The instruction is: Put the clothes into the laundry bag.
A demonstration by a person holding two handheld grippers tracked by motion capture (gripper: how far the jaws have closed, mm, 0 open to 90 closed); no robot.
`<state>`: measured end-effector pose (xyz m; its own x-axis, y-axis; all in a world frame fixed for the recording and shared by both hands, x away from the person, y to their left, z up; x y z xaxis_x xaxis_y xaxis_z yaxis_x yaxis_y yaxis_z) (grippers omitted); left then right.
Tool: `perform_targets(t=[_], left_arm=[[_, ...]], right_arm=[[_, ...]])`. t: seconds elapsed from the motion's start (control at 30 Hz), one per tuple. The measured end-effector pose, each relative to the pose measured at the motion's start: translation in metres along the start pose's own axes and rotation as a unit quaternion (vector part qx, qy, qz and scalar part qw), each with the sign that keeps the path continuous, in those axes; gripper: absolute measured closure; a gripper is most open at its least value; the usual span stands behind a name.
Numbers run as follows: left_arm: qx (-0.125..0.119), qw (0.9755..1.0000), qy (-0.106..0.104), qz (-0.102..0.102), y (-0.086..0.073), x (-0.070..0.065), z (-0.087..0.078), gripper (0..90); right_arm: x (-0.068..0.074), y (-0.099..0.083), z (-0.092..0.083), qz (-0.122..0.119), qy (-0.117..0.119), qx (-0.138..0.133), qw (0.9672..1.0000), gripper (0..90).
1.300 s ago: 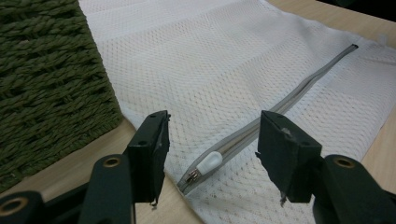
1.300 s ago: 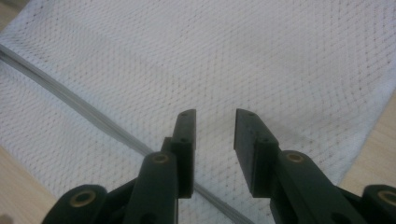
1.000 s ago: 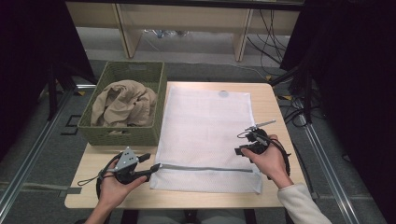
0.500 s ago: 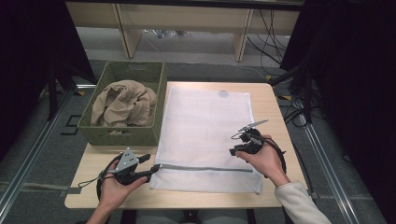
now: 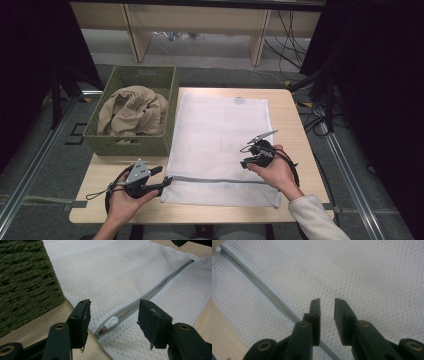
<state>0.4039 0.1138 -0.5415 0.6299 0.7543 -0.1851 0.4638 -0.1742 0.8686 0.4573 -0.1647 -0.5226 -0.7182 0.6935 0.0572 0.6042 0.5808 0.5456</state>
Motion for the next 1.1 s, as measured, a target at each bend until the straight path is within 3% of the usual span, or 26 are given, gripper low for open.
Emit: perform_targets(t=[0.13,0.2,0.23,0.37,0.47,0.57,0.73,0.77,0.8,0.87,1.1], left_arm=[[0.002,1.0,0.004,-0.002,-0.002,0.001,0.001,43.0],[0.013,0.9998,0.005,0.011,-0.004,0.002,0.001,43.0],[0.004,1.0,0.0,-0.001,-0.003,-0.001,0.002,43.0],[0.013,0.9999,0.005,0.009,-0.005,0.001,0.002,43.0],[0.008,1.0,0.002,0.0,-0.004,0.0,0.002,43.0],[0.008,0.9999,-0.001,0.006,-0.004,0.0,0.003,43.0],[0.011,0.9999,-0.003,-0.003,-0.005,-0.003,0.004,42.5],[0.019,0.9997,-0.001,0.012,-0.006,0.0,0.003,42.5],[0.012,0.9999,-0.005,0.006,-0.005,-0.002,0.004,42.4],[0.02,0.9997,0.0,0.015,-0.006,0.0,0.003,42.4],[0.016,0.9999,-0.003,0.006,-0.006,-0.002,0.005,42.4]], right_arm=[[0.0,-0.001,0.002,-0.002,-0.003,0.009,1.0,77.4],[0.002,-0.001,0.003,-0.006,0.0,0.009,0.9999,77.5],[0.002,-0.001,0.003,-0.007,-0.002,0.01,0.9999,77.6],[0.003,0.0,0.004,-0.006,-0.002,0.012,0.9999,77.6],[0.005,-0.001,0.006,-0.002,0.002,0.016,0.9999,77.5],[0.004,0.0,0.007,-0.01,0.001,0.018,0.9998,77.5],[0.008,0.0,0.01,-0.007,0.003,0.029,0.9996,77.4],[0.009,0.0,0.011,-0.003,0.004,0.03,0.9995,77.4],[0.01,0.0,0.011,-0.006,0.007,0.029,0.9995,77.4],[0.011,0.001,0.012,-0.004,0.006,0.032,0.9994,77.4],[0.014,0.003,0.018,-0.012,0.012,0.04,0.999,77.2]])
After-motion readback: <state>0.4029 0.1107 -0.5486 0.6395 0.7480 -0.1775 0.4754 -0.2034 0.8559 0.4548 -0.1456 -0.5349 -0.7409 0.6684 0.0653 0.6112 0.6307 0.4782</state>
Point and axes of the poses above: each handheld gripper's, and its own axes: z roughly forward along the jaws, y roughly out of its top, x roughly to its left, the point moved 10 cm from there along z, roughly forward along the jaws, and after that the axes turned 7 degrees about -z, right-handed, at the moved point
